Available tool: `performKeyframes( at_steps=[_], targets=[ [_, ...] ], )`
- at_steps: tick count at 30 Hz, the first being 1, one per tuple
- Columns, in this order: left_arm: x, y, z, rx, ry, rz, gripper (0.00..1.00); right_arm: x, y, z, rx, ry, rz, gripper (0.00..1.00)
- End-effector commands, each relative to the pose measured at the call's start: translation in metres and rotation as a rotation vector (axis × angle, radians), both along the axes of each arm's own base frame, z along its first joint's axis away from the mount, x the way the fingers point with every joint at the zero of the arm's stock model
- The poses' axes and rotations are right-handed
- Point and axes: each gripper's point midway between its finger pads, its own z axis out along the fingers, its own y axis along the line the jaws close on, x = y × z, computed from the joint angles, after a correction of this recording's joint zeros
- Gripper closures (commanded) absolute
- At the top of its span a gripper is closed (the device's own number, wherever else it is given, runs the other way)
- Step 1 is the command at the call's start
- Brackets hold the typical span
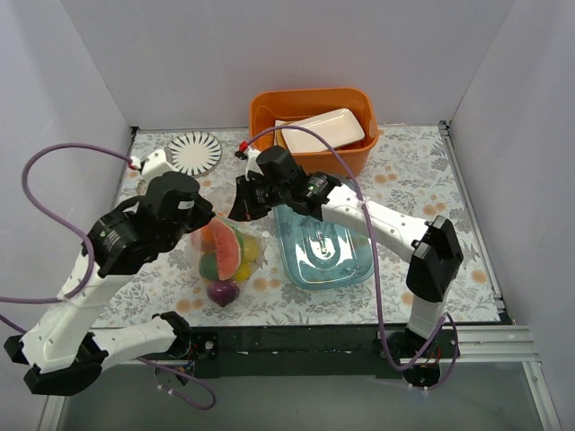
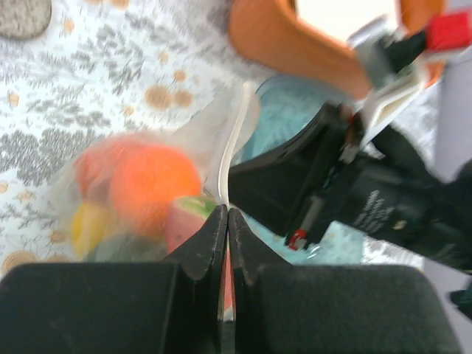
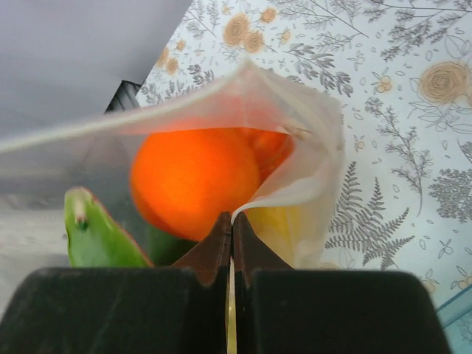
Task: Place the food in the zip-top bag and seal the zipper
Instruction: Adjust the zipper food storage bag at the center of the board.
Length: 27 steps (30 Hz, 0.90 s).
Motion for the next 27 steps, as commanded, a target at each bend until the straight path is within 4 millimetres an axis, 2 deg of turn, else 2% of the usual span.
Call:
performKeyframes(
  at_steps=[1,2,3,4,5,6,7,8,9,11,13,14,16,21,24,27],
  targets=[
    [0.005,0.019,0.043,-0.001,-0.135,0.053,1.0,-0.012,-0.001,0.05,0.143,-0.042,0.031,0.99],
    [0.011,0.012,0.032,0.046,-0.103,0.031,1.0,-0.011,0.0,0.048,0.149,-0.042,0.022,0.99],
    [0.015,0.006,0.021,0.073,-0.067,0.019,1.0,-0.012,-0.006,0.037,0.13,-0.022,0.006,0.99],
    [0.015,-0.003,-0.002,0.098,-0.005,-0.016,1.0,-0.013,-0.008,0.033,0.129,-0.01,-0.01,0.99],
    [0.016,-0.011,-0.017,0.115,0.032,-0.047,1.0,-0.013,-0.012,0.04,0.158,-0.026,-0.027,0.99],
    [0.023,-0.022,-0.033,0.13,0.058,-0.073,1.0,-0.016,-0.018,0.02,0.127,-0.004,-0.042,0.99],
    [0.022,-0.033,-0.047,0.116,0.091,-0.11,1.0,-0.017,-0.023,0.014,0.118,0.005,-0.056,0.99],
    [0.021,-0.036,-0.077,0.145,0.143,-0.133,1.0,-0.019,-0.028,0.018,0.136,-0.007,-0.064,0.99],
    [0.028,-0.049,-0.081,0.122,0.121,-0.171,1.0,-0.022,-0.035,0.001,0.102,0.013,-0.071,0.99],
    [0.027,-0.06,-0.101,0.103,0.159,-0.208,1.0,-0.028,-0.043,-0.005,0.09,0.025,-0.072,0.99],
    [0.034,-0.079,-0.103,0.068,0.14,-0.264,1.0,-0.034,-0.054,-0.026,0.044,0.051,-0.081,0.99],
    [0.034,-0.088,-0.104,0.045,0.148,-0.297,1.0,-0.035,-0.059,-0.028,0.036,0.048,-0.093,0.99],
    [0.038,-0.099,-0.108,0.032,0.149,-0.331,1.0,-0.038,-0.071,-0.043,-0.011,0.056,-0.12,0.99],
    [0.039,-0.122,-0.102,-0.041,0.134,-0.408,1.0,-0.034,-0.093,-0.042,-0.014,0.023,-0.219,0.99],
    [0.036,-0.132,-0.089,-0.103,0.094,-0.452,0.96,-0.032,-0.1,-0.036,0.035,0.009,-0.266,0.99],
    [0.031,-0.137,-0.09,-0.134,0.086,-0.485,0.91,-0.029,-0.104,-0.034,0.062,0.0,-0.303,0.99]
  ],
)
